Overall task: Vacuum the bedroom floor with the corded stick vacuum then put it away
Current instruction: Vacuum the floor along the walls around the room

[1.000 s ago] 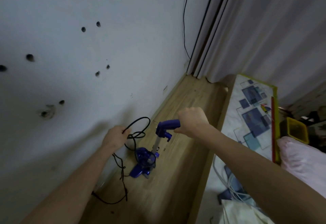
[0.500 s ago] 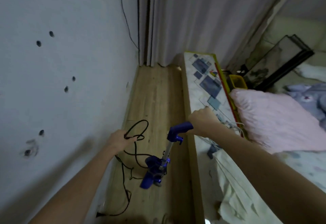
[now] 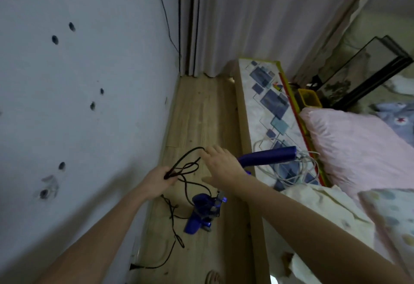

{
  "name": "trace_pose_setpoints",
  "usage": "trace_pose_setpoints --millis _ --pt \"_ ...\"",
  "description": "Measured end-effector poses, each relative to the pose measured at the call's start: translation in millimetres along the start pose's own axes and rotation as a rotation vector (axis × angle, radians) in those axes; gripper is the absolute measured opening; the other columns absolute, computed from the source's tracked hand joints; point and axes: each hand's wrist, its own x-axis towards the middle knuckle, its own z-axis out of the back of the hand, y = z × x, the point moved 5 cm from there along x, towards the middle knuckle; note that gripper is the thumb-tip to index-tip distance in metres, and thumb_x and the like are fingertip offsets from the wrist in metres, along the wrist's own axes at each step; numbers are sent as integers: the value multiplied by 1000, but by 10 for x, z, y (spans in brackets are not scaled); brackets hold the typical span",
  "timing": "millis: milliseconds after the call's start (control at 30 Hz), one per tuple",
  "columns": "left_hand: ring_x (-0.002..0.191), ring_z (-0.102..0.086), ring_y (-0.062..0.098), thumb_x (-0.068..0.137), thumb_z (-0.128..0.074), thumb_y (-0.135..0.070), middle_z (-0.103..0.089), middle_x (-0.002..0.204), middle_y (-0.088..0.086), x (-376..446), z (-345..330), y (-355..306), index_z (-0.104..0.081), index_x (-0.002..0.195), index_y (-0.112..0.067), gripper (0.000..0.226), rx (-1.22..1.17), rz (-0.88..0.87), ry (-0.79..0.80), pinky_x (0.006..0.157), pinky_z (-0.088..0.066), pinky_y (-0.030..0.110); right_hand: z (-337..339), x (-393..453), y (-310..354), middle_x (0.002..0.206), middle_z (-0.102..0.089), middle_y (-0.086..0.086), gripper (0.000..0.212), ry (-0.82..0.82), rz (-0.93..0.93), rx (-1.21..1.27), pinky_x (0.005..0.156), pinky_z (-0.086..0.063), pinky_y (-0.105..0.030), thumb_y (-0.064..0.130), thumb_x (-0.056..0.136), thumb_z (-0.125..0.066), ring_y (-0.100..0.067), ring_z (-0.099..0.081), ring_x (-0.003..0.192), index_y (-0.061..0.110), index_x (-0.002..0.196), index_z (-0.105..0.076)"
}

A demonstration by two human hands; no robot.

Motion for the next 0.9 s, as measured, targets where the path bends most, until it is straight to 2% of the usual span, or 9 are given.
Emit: trace_pose_setpoints --millis 100,167,267,333,400,467,500,667,900 --pt "66 -55 8 92 -62 -23 -58 70 -8 65 -1 215 -61 74 -27 18 32 -19 15 57 -38 19 -479 442 214 158 -18 -8 86 123 56 38 119 -10 -39 49 87 -62 -26 -9 148 11 152 -20" --pt "59 -50 3 91 -64 -21 -54 64 -11 147 -8 368 -58 71 -30 23 43 -21 14 53 -34 16 -836 749 277 160 -15 -7 89 226 79 75 119 -2 -38 54 86 -61 -25 -3 149 11 153 -19" --pt "50 -43 -2 91 -66 -21 -48 59 -12 281 -5 607 -54 67 -32 29 31 -17 24 48 -29 13 -1250 1116 325 140 -48 -5 64 347 79 283 112 -20 -34 47 85 -66 -25 -37 134 16 138 -48" --pt "46 -43 -3 90 -67 -25 -48 58 -12 399 -17 777 -53 67 -34 28 29 -9 51 47 -28 13 -1465 1302 347 115 -61 -2 45 457 47 466 90 -40 -28 37 85 -70 -19 -56 104 15 123 -61" --pt "46 -45 -5 88 -68 -30 -49 59 -13 566 -26 921 -56 69 -35 23 33 3 68 47 -29 13 -1636 1488 340 94 -61 -1 29 529 36 542 69 -42 -26 27 84 -72 -16 -56 83 13 109 -68" --pt "48 -47 -5 90 -64 -30 -52 62 -13 764 -45 1043 -59 75 -34 17 32 23 80 48 -30 12 -1808 1687 270 77 -59 1 8 556 10 549 62 -40 -25 25 84 -71 -15 -54 76 18 84 -67" --pt "50 -48 -5 92 -61 -28 -52 65 -13 865 -58 1100 -59 76 -34 18 36 27 84 49 -31 12 -1903 1777 235 71 -56 3 12 581 -6 563 60 -39 -24 24 85 -71 -14 -53 73 21 76 -64" --pt "56 -50 -2 92 -61 -16 -56 68 -11 1313 -64 1337 -66 80 -23 15 96 65 29 51 -33 12 -2172 2229 143 81 -60 -5 20 618 6 480 66 -39 -27 25 88 -67 -20 -56 79 8 98 -70" --pt "61 -54 25 93 -58 -11 -59 65 4 2101 122 1423 -70 80 -12 17 142 65 -336 59 -39 34 -2081 3026 -146 89 -60 -6 18 398 28 196 56 -39 -28 15 97 -52 -21 -59 80 8 106 -66"
